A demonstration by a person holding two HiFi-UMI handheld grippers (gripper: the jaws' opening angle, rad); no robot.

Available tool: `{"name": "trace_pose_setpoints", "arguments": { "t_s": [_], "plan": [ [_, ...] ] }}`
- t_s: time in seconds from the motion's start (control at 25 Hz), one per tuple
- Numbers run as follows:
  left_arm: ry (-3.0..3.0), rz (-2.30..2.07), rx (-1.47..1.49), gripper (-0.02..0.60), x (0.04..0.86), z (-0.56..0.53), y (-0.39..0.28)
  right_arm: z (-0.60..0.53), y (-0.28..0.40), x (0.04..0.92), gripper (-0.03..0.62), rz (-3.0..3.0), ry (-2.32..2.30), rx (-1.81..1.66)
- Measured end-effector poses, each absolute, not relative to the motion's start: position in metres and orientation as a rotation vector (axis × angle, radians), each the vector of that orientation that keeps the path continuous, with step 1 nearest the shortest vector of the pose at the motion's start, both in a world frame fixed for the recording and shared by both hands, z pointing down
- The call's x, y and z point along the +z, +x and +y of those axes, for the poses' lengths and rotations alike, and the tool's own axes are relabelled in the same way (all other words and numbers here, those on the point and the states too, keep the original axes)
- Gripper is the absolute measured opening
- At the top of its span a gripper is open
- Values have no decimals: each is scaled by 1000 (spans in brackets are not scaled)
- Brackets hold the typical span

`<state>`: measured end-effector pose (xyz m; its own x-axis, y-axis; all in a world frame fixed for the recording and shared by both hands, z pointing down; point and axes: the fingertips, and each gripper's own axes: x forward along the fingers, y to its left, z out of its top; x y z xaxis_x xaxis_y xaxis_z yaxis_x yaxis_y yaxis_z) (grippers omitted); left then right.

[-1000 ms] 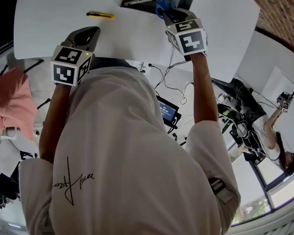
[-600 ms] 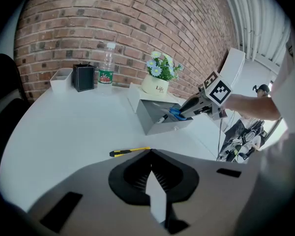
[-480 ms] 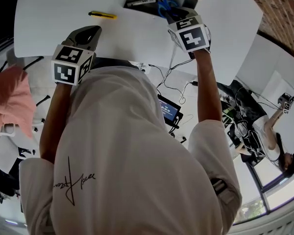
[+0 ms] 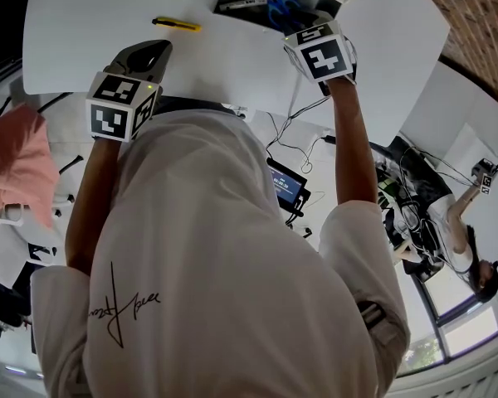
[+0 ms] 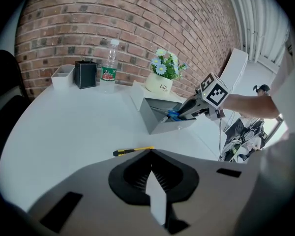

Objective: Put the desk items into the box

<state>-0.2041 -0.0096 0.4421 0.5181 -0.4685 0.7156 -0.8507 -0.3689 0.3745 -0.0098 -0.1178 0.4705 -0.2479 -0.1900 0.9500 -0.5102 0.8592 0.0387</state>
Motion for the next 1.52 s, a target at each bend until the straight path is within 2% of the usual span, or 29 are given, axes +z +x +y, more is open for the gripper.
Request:
{"name": "trace_pose_setpoints", "arguments": {
  "t_s": [0.88,1.52],
  "plan": [
    [1986,-1068,667,6,450,-14,-210,-122,-19,486,98,-1820,511,345],
    [2003,-1068,667,6,445,-7,-208,-120,-20,474,144,-1847,569,320]
  ]
}}
